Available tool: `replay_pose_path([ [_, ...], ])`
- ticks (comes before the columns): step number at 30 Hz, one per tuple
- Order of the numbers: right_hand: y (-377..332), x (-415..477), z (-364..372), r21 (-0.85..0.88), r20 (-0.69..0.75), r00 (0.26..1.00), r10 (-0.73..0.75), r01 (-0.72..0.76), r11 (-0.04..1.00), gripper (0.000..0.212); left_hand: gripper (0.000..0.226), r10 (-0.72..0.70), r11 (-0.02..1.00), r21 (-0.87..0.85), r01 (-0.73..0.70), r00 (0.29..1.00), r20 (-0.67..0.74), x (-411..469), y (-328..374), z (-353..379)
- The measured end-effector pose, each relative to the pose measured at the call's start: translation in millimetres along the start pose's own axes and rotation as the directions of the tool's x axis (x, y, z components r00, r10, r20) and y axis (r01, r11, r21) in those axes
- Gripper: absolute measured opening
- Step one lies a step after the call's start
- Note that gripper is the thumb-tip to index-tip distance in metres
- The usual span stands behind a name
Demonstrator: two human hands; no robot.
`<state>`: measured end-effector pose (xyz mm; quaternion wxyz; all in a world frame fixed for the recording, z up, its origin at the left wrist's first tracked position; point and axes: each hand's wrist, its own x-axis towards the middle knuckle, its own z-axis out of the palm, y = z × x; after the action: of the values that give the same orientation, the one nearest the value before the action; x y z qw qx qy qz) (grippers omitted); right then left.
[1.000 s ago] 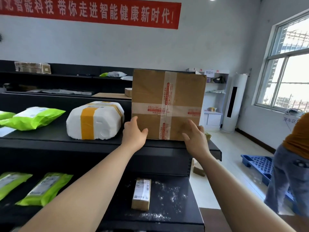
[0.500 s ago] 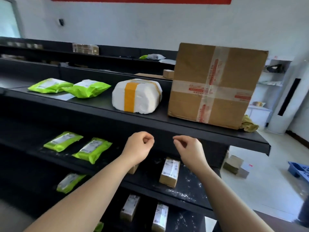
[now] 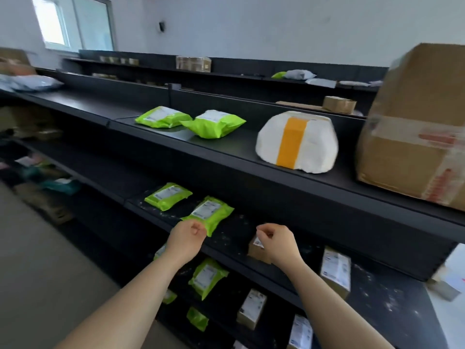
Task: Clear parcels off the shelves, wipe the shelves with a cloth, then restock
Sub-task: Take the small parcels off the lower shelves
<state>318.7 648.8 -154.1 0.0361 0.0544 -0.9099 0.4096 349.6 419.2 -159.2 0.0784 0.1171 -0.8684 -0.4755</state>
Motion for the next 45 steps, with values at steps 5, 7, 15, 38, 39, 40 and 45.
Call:
replay_pose_path([
  [5, -44, 36, 72, -0.005, 0.041, 0.999, 0.002, -0.001, 1.0, 0.026, 0.018, -0.067, 0.998, 0.013, 0.067, 0.998, -0.021, 44, -56, -60],
  [7, -65, 49, 99, -0.004, 0.045, 0.999, 0.014, -0.014, 1.0, 0.028, 0.02, -0.062, 0.996, 0.07, 0.064, 0.998, -0.025, 61, -75, -85],
  [15, -112, 88, 188, 0.01, 0.034, 0.993, 0.113, -0.114, 0.993, 0.033, 0.017, -0.061, 0.987, 0.151, 0.058, 0.998, 0.014, 124, -133, -154],
  [38, -71, 239, 278, -0.308, 0.012, 0.9, 0.436, -0.411, 0.858, 0.063, 0.043, -0.104, 0.95, 0.304, 0.066, 0.989, 0.109, 324, -183, -105],
  [39, -68, 243, 282, -0.313, 0.008, 0.891, 0.455, -0.43, 0.847, 0.068, 0.048, -0.105, 0.935, 0.35, 0.063, 0.989, 0.102, 331, -186, -102],
  [40, -65, 247, 286, -0.315, 0.002, 0.881, 0.472, -0.448, 0.837, 0.071, 0.054, -0.102, 0.918, 0.393, 0.056, 0.99, 0.097, 338, -188, -99],
  [45, -60, 263, 302, -0.358, -0.013, 0.834, 0.551, -0.519, 0.776, 0.088, 0.073, -0.09, 0.841, 0.541, 0.004, 0.987, 0.132, 370, -199, -86],
])
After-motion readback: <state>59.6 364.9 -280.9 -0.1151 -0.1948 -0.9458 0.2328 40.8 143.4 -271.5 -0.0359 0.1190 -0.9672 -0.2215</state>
